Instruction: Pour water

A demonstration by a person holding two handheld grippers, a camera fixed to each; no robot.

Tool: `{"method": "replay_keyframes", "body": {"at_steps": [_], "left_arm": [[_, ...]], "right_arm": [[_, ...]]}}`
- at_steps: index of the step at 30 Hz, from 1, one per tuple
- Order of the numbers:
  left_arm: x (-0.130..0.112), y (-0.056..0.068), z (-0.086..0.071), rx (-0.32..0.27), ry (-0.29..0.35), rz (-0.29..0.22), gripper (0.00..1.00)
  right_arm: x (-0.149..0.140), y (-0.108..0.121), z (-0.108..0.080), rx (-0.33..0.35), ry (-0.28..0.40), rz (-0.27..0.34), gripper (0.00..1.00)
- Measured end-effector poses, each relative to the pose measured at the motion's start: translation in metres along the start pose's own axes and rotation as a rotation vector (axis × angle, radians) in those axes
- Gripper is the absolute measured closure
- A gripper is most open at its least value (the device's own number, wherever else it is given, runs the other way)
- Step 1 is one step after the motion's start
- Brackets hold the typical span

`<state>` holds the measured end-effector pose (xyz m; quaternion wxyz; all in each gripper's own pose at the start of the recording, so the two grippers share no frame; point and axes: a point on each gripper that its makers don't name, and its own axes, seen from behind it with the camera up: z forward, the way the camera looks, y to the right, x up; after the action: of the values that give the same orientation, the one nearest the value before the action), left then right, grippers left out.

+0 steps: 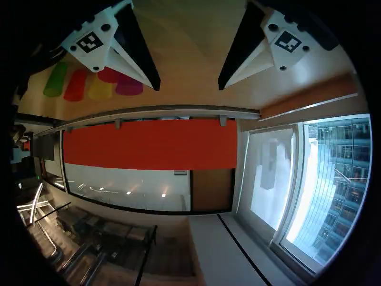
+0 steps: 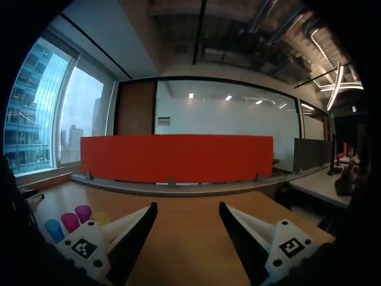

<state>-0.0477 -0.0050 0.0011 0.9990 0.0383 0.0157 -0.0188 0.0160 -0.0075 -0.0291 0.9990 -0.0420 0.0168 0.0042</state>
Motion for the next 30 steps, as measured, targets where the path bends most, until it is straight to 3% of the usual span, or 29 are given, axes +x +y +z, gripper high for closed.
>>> {"method": "replay_keyframes", "body": {"at_steps": [23, 30], "left_arm": [[-0.0082, 0.0024, 0.0021, -0.008, -0.032, 0.004, 0.10], [-0.0077, 0.0026, 0.0018, -0.008, -0.032, 0.005, 0.10]], "right_arm": [[0.0048, 0.0004, -0.0053, 0.020, 0.016, 0.001, 0.00], [0.0023, -0.0013, -0.0093, 0.037, 0.026, -0.029, 0.00]]}}
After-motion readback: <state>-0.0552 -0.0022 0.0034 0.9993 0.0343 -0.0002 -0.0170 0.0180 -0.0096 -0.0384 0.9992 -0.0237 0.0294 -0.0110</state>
